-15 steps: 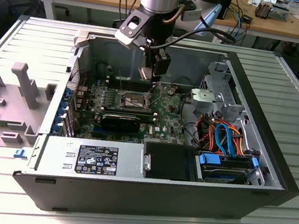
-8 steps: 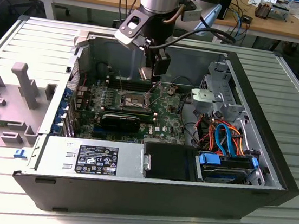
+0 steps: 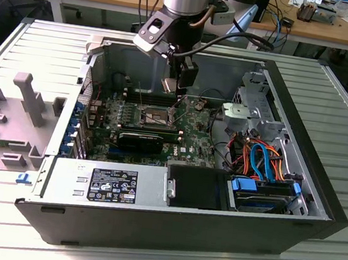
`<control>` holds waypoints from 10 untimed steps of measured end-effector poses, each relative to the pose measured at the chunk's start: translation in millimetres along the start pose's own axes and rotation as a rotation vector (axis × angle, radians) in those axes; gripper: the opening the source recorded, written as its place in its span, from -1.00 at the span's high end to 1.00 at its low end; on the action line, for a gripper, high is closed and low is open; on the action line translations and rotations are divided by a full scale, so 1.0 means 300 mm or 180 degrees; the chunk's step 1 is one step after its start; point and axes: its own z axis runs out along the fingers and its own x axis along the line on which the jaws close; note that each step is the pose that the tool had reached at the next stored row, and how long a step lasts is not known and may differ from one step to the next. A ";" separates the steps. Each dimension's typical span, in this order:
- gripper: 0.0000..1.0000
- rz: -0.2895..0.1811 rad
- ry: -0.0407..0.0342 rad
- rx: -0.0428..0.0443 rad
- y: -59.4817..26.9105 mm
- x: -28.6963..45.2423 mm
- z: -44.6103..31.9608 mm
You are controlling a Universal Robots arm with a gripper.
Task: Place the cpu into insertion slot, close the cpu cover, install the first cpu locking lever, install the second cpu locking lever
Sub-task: 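Place the cpu into insertion slot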
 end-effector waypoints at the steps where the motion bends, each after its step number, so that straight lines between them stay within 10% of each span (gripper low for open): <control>1: -0.08 0.0003 0.0000 0.0000 0.000 0.000 0.000; 10: -0.08 0.0027 -0.0003 -0.0001 0.000 0.000 0.000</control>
